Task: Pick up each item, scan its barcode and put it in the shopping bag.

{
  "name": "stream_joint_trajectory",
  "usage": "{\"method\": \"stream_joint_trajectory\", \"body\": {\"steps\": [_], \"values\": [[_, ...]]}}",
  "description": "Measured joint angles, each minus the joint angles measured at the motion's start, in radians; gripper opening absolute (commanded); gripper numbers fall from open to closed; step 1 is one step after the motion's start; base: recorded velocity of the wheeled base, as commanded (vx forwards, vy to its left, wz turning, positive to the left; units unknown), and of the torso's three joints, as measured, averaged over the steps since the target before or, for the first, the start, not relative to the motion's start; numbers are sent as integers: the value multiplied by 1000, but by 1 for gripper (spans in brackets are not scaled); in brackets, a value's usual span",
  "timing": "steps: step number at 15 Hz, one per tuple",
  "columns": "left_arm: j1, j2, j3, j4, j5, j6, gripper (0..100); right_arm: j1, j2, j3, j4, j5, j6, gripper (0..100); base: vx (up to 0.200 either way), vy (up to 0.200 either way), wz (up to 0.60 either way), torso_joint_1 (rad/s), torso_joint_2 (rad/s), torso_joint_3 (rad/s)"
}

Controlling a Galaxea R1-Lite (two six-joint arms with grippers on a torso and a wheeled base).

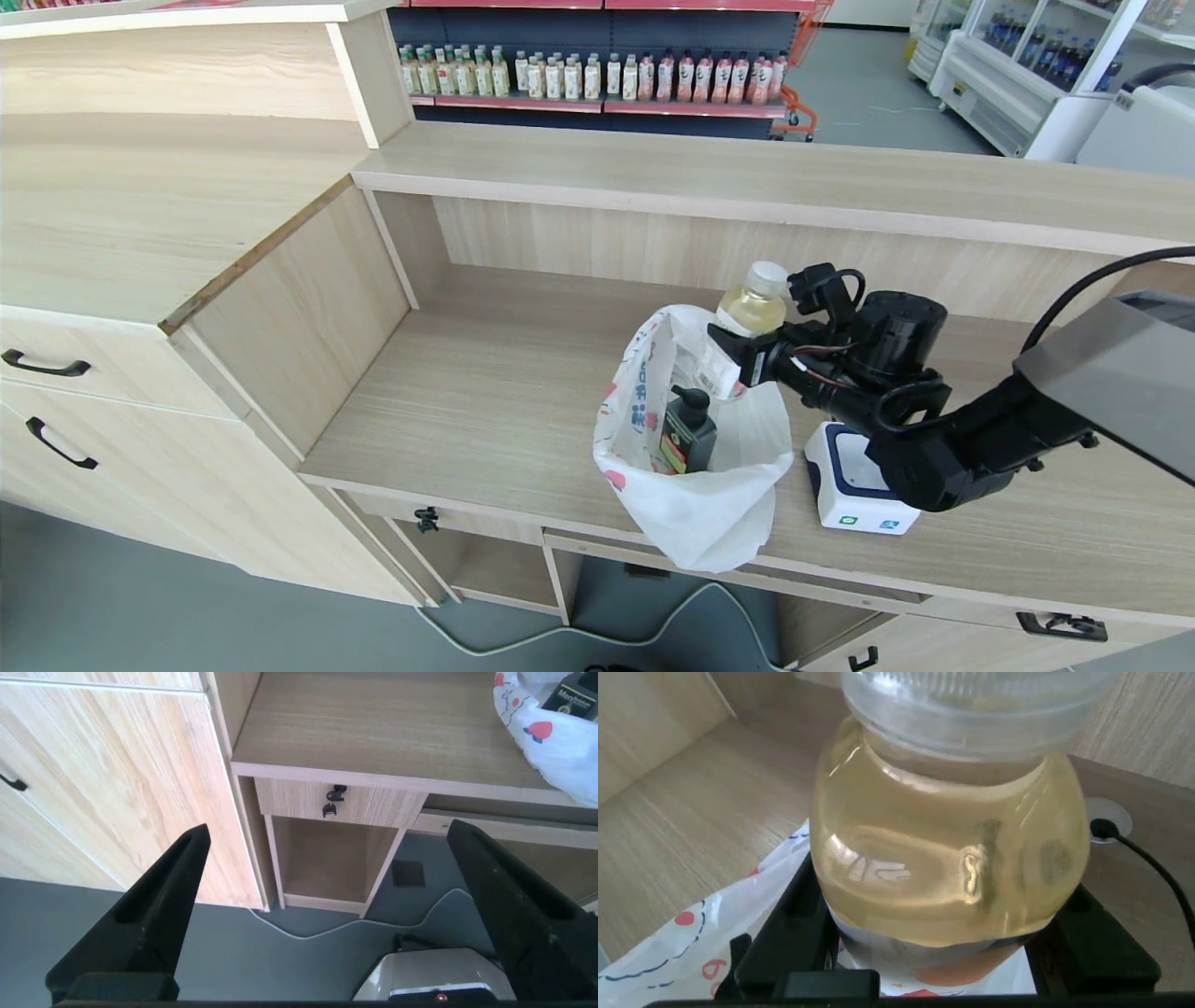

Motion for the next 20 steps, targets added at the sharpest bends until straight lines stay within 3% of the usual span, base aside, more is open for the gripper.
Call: {"method": "stream_joint_trajectory", "body": {"steps": [6, 20], "values": [[0, 0, 0, 0, 0, 0, 100, -17, 91, -34, -59, 72, -120, 0, 0, 0, 0, 0, 0, 0], [0, 0, 0, 0, 0, 0, 100, -61, 274, -193, -75, 151, -216, 0, 0, 0, 0, 0, 0, 0]]}}
